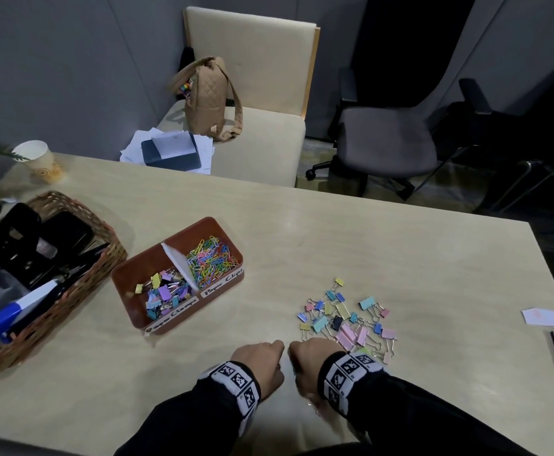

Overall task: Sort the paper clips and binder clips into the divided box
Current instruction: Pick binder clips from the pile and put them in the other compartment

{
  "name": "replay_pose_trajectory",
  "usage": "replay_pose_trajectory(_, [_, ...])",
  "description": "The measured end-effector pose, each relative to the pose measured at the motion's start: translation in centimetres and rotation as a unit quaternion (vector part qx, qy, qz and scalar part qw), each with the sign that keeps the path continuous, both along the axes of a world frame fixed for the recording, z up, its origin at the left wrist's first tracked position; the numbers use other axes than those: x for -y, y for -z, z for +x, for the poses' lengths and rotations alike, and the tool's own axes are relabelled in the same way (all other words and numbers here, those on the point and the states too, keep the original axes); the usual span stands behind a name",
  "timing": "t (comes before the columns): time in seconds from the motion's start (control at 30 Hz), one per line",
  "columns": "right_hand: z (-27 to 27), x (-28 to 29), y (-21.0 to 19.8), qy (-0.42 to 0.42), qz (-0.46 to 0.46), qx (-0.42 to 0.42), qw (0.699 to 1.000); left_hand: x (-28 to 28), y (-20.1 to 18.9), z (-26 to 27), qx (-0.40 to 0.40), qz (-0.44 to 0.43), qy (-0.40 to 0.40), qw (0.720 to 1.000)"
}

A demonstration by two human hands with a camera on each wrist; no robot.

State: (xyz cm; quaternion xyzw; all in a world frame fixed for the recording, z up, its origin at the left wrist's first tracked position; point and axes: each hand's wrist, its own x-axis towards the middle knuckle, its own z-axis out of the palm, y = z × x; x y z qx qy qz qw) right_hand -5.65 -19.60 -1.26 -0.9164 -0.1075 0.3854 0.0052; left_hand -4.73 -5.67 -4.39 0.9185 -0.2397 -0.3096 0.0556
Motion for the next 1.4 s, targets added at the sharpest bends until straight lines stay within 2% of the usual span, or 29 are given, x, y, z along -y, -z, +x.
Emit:
replay_pose_trajectory(0.13, [0.2, 0.2, 0.7, 0.01, 0.011, 0.047, 0.999, -1.8, 0.2, 0.5, -0.022, -0.043, -0.104, 0.993])
replay_pose_trajectory(0.27, [0.3, 0.7, 1.6, 0.023, -0.021, 0.07, 0.997, -4.2, 0.9, 0.8, -0.085, -0.12, -0.237, 0.96])
replay_pose_trajectory(0.37, [0.6, 0.6, 1.8, -0.006, -0.035, 0.065, 0.997, -5.2, 1.1, 0.6, -0.102, -0.137, -0.276, 0.946])
replay_pose_trajectory(0.47, [0.8, 0.7, 1.9, 0.018, -0.021, 0.078, 0.997, -5.3, 0.6, 0.1, -0.094, -0.107, -0.25, 0.958])
replay_pose_trajectory(0.53, [0.9, 0.8, 1.7, 0.045, -0.007, 0.092, 0.995, -4.8, 0.0, -0.4, -0.049, -0.061, -0.178, 0.981])
replay_pose_trajectory(0.63, [1.2, 1.0, 2.1, 0.103, 0.014, 0.098, 0.99, -3.9, -0.6, -1.1, -0.021, -0.02, -0.092, 0.995])
replay_pose_trajectory(0.87, [1.8, 0.0, 3.1, 0.076, 0.004, 0.084, 0.994, -2.3, -0.7, -0.9, 0.009, 0.024, 0.009, 1.0])
replay_pose_trajectory(0.93, [2.0, -0.4, 2.6, 0.094, 0.023, 0.075, 0.992, -2.0, -0.9, -0.8, 0.017, 0.032, 0.008, 0.999])
replay_pose_trajectory(1.03, [2.8, -1.0, 1.4, 0.155, 0.08, 0.063, 0.983, -2.5, -0.7, -0.7, 0.024, 0.038, -0.043, 0.998])
replay_pose_trajectory(1.1, [3.8, -1.8, 0.3, 0.222, 0.156, 0.045, 0.961, -3.7, -0.6, -0.8, 0.023, 0.028, -0.103, 0.994])
replay_pose_trajectory(1.13, [4.4, -2.4, -0.1, 0.263, 0.208, 0.024, 0.942, -4.5, -0.5, -0.8, 0.015, 0.006, -0.153, 0.988])
replay_pose_trajectory(1.17, [5.1, -3.2, -0.6, 0.313, 0.268, -0.008, 0.911, -5.4, -0.6, -0.8, 0.009, -0.029, -0.209, 0.977])
replay_pose_trajectory(1.23, [6.5, -4.8, -1.3, 0.423, 0.362, -0.104, 0.824, -7.4, -1.0, -0.7, 0.005, -0.13, -0.333, 0.934])
replay_pose_trajectory(1.3, [7.7, -6.1, -2.0, 0.477, 0.423, -0.195, 0.745, -9.3, -2.2, -0.3, 0.023, -0.259, -0.441, 0.859])
replay_pose_trajectory(1.4, [8.9, -7.9, -3.0, 0.461, 0.493, -0.264, 0.689, -11.5, -4.9, 1.4, 0.027, -0.392, -0.557, 0.732])
